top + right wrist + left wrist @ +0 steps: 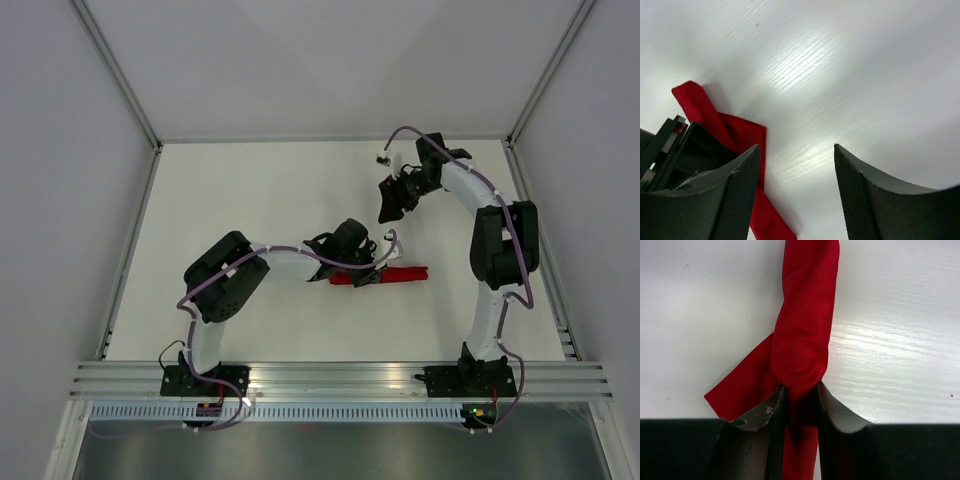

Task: Fold the napkin, place the utensils inside, and roll it up
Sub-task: Roll the napkin with the utensil

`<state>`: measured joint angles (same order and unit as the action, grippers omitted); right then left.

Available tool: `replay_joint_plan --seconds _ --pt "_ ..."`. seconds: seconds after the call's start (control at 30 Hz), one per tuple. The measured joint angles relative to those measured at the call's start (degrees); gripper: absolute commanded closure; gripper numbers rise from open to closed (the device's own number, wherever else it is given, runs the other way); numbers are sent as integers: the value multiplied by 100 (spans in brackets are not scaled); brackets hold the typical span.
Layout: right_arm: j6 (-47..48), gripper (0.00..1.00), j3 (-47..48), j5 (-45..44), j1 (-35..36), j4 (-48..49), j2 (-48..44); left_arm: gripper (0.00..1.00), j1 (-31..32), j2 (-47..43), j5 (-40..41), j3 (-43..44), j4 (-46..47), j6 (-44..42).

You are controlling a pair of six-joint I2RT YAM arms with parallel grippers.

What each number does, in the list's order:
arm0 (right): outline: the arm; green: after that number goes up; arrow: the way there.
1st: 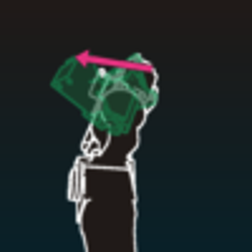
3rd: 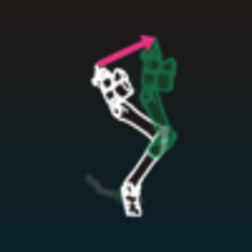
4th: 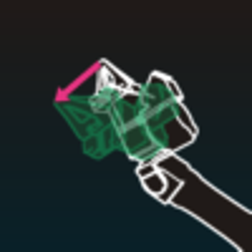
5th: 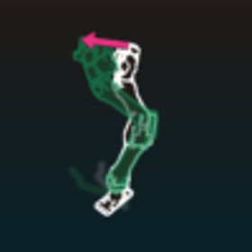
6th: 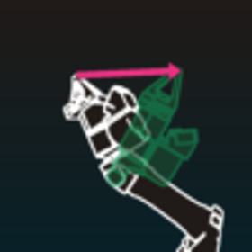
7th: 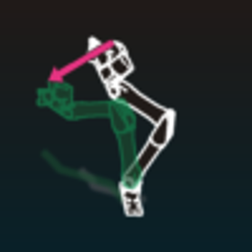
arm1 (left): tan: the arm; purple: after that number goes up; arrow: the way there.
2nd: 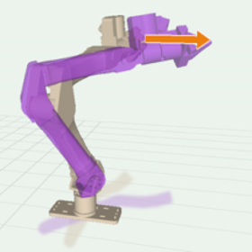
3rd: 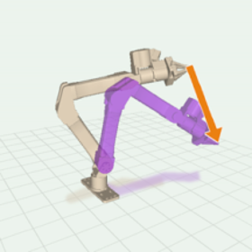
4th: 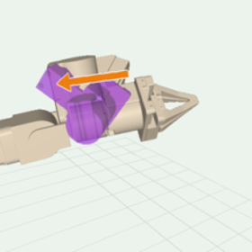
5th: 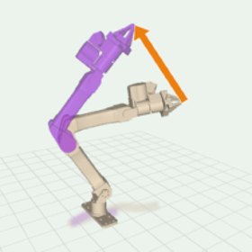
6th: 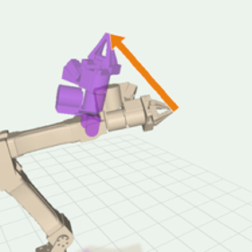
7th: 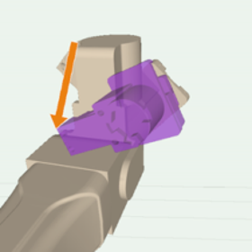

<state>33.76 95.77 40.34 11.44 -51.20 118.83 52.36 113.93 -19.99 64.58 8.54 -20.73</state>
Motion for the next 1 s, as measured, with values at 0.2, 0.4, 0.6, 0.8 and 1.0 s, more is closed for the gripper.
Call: replay_joint_plan --seconds 0.2,0.4,0.6,0.8,1.0 --pt "-629 35 -645 256 -868 990 -922 97 -398 302 -957 581 -673 326" --pt "-619 34 -2288 238 -1200 1891 -2116 96 -765 734 -1928 1285 -1445 636" --pt "-50 35 -3832 136 -1021 2483 -3464 96 -1036 1220 -2638 2085 -2398 833" --pt "748 34 -5189 -396 -129 2986 -4623 95 -1178 1707 -3073 2903 -3381 890" --pt "1226 34 -6249 -1342 1331 3528 -5139 94 -1268 2059 -3423 3425 -4002 942"
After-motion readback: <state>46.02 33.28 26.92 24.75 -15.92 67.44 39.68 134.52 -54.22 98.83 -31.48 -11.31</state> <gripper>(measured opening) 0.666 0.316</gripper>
